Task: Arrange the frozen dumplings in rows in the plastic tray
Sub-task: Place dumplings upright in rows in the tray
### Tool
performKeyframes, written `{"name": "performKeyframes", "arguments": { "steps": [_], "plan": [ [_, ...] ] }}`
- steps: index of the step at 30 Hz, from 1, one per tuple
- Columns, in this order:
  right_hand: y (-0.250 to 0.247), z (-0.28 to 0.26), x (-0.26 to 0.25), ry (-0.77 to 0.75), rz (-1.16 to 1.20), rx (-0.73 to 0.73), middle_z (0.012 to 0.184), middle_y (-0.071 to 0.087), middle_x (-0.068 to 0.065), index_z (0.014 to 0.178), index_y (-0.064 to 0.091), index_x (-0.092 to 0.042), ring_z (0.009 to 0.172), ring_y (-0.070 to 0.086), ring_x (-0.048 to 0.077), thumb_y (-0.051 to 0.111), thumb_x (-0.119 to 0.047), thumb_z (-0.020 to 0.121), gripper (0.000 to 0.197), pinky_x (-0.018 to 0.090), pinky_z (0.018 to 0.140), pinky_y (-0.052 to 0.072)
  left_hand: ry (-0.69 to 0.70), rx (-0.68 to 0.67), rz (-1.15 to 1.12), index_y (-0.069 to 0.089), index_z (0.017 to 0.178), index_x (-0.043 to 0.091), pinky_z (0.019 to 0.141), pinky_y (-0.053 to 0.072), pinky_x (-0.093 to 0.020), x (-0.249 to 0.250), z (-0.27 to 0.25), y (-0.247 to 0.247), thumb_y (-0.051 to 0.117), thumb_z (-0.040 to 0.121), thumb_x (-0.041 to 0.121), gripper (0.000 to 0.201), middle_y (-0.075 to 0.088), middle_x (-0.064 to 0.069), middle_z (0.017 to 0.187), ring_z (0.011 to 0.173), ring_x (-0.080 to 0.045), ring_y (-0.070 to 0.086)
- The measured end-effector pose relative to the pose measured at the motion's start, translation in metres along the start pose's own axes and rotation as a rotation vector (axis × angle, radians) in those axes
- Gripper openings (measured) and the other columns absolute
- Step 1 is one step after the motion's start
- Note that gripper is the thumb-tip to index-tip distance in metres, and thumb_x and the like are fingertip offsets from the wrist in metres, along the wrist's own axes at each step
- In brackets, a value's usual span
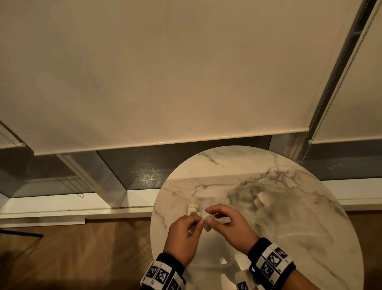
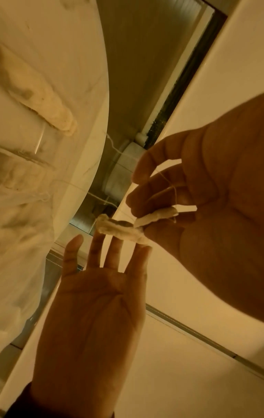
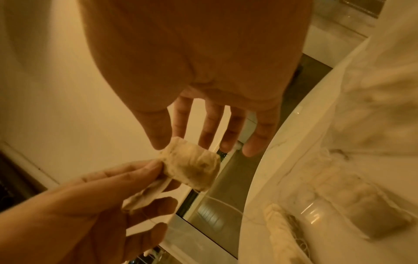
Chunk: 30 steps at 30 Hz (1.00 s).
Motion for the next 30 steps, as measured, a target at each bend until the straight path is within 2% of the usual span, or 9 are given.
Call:
{"name": "performKeyframes", "arguments": {
  "steps": [3, 7, 10, 12, 16, 20, 23, 26, 30],
  "plan": [
    [0.005, 0.003, 0.0, -0.038, -0.09, -0.01, 0.094, 0.069, -0.01, 0.088, 0.074, -0.034, 0.096, 0.061, 0.012, 0.074, -0.03, 0.085, 0.005, 0.042, 0.079, 0.056, 0.013, -0.023, 0.01, 0.074, 0.09, 0.033, 0.071, 0.045, -0.014, -0.004, 0.003, 0.003, 0.067, 0.091, 0.028, 0.009, 0.068, 0.019, 0.082, 0.083, 0.0, 0.061],
    [0.006, 0.009, 0.011, -0.005, -0.139, 0.026, 0.086, 0.07, -0.008, 0.081, 0.075, -0.031, 0.085, 0.065, 0.012, 0.076, -0.036, 0.083, 0.005, 0.037, 0.074, 0.057, -0.108, -0.024, -0.066, 0.072, 0.085, 0.039, 0.078, 0.049, -0.014, -0.028, 0.005, 0.003, 0.07, 0.089, 0.023, 0.016, 0.07, 0.024, 0.086, 0.088, 0.004, 0.063],
    [0.005, 0.017, 0.024, 0.063, -0.084, 0.14, 0.077, 0.074, -0.004, 0.079, 0.075, -0.022, 0.074, 0.068, 0.009, 0.077, -0.023, 0.085, 0.007, 0.025, 0.068, 0.056, -0.277, 0.021, -0.151, 0.072, 0.086, 0.038, 0.082, 0.056, -0.028, -0.072, 0.003, -0.004, 0.067, 0.088, 0.01, 0.029, 0.072, 0.021, 0.088, 0.085, -0.005, 0.068],
    [0.005, 0.021, 0.04, 0.154, -0.037, 0.197, 0.074, 0.074, -0.003, 0.079, 0.074, -0.018, 0.071, 0.069, 0.01, 0.076, -0.017, 0.085, 0.007, 0.02, 0.062, 0.054, -0.359, 0.028, -0.181, 0.069, 0.097, 0.04, 0.084, 0.059, -0.038, -0.095, -0.001, -0.01, 0.065, 0.088, 0.008, 0.034, 0.072, 0.014, 0.094, 0.086, -0.011, 0.07],
    [0.03, 0.036, 0.077, 0.356, -0.069, 0.036, 0.078, 0.072, 0.007, 0.082, 0.073, -0.013, 0.074, 0.07, 0.023, 0.074, -0.017, 0.086, 0.006, 0.028, 0.063, 0.059, -0.474, 0.091, -0.313, 0.051, 0.117, 0.037, 0.075, 0.059, -0.032, -0.125, -0.008, -0.022, 0.067, 0.091, 0.015, 0.037, 0.072, -0.003, 0.09, 0.076, -0.013, 0.072],
    [0.048, 0.052, 0.102, 0.455, -0.133, -0.002, 0.08, 0.068, 0.01, 0.083, 0.068, -0.011, 0.073, 0.066, 0.021, 0.069, -0.011, 0.09, 0.007, 0.033, 0.067, 0.061, -0.551, 0.129, -0.321, 0.06, 0.097, 0.024, 0.075, 0.06, -0.039, -0.148, -0.014, -0.035, 0.073, 0.087, 0.017, 0.018, 0.072, -0.003, 0.083, 0.075, -0.018, 0.071],
    [0.076, 0.057, 0.121, 0.581, -0.17, -0.232, 0.083, 0.067, 0.009, 0.088, 0.065, -0.012, 0.071, 0.065, 0.018, 0.065, -0.009, 0.092, 0.005, 0.033, 0.072, 0.058, -0.582, 0.116, -0.245, 0.065, 0.084, 0.027, 0.074, 0.059, -0.038, -0.166, -0.019, -0.043, 0.077, 0.082, 0.019, 0.015, 0.071, 0.005, 0.079, 0.076, -0.014, 0.069],
    [0.099, 0.063, 0.134, 0.631, -0.233, -0.405, 0.09, 0.067, 0.009, 0.099, 0.068, -0.008, 0.078, 0.065, 0.018, 0.065, -0.007, 0.092, 0.008, 0.033, 0.074, 0.057, -0.603, 0.111, -0.203, 0.064, 0.083, 0.027, 0.074, 0.056, -0.033, -0.178, -0.022, -0.05, 0.076, 0.081, 0.013, 0.018, 0.071, 0.004, 0.08, 0.079, -0.016, 0.067],
    [0.104, 0.085, 0.154, 0.581, -0.455, -0.385, 0.098, 0.074, 0.004, 0.098, 0.078, -0.015, 0.08, 0.066, 0.011, 0.075, -0.015, 0.086, 0.013, 0.026, 0.074, 0.058, -0.633, 0.088, -0.191, 0.065, 0.085, 0.026, 0.069, 0.052, -0.026, -0.192, -0.027, -0.057, 0.073, 0.083, 0.014, 0.015, 0.07, 0.004, 0.081, 0.079, -0.015, 0.066]
  ]
}}
Point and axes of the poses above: each hand's wrist, its own z-axis towards the middle knuckle, its own y-axis out of the palm, x = y × z, the point moved 8 cm from there along z, towards the middle knuckle
